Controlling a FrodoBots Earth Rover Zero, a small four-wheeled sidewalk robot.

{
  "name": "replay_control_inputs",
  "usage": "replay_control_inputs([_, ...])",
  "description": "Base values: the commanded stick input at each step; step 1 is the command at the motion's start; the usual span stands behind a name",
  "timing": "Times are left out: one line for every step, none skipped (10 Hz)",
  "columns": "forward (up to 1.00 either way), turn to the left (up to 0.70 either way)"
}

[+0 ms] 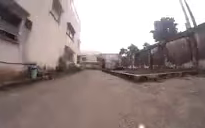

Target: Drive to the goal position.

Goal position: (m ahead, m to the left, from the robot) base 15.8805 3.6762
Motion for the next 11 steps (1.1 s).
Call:
replay_control_inputs([0.7,0.0])
replay_control_inputs([0.7,0.0])
replay_control_inputs([0.57,0.0])
replay_control_inputs([0.5,0.0])
replay_control_inputs([0.5,0.0])
replay_control_inputs([0.5,0.0])
replay_control_inputs([0.5,0.0])
replay_control_inputs([0.5,0.0])
replay_control_inputs([0.5,0.0])
replay_control_inputs([0.5,0.0])
replay_control_inputs([0.35,0.0])
